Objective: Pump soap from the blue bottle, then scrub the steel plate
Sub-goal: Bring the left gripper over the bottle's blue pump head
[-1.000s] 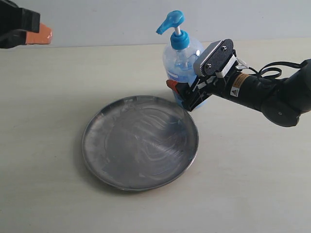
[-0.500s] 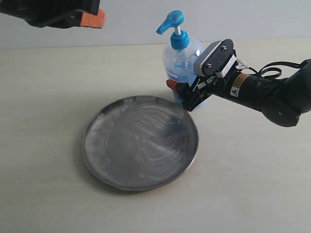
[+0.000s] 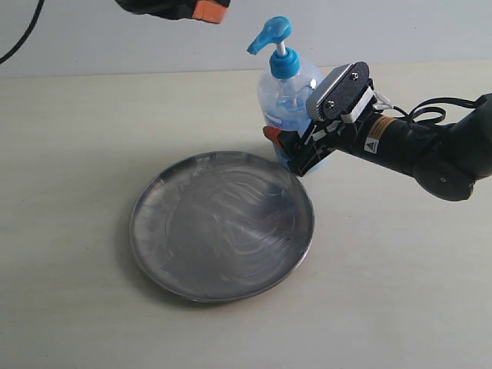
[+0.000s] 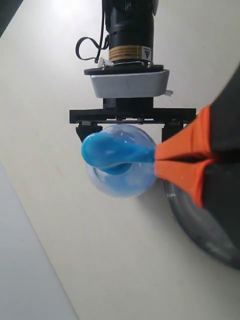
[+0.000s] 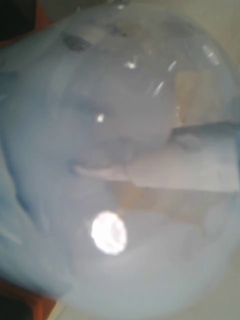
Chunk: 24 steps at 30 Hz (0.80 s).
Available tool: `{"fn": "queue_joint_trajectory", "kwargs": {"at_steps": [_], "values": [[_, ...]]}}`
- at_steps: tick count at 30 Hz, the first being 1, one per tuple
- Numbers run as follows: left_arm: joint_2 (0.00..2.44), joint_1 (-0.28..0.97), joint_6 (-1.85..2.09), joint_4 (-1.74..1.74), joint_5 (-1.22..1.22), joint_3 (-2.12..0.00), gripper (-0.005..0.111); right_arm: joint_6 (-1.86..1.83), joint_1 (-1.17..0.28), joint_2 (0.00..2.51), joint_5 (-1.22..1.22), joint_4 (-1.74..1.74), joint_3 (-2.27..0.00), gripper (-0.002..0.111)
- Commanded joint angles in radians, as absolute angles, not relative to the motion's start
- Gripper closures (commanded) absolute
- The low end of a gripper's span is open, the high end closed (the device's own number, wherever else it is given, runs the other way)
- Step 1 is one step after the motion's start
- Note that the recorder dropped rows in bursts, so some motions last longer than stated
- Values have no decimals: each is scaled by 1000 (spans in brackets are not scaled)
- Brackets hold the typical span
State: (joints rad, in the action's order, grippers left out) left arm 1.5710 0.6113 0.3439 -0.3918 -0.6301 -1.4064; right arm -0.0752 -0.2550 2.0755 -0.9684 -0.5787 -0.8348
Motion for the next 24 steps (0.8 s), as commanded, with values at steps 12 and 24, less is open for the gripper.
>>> {"fn": "queue_joint_trajectory", "kwargs": {"at_steps": [12,24], "values": [[1689,652,345,-366,-662,-1582,107,-79,-256,2059,-1001,-577,-845,108],[1763,652,345,-368,-673,-1631,107,-89,-256,2059,-996,-590,-845,108]]}}
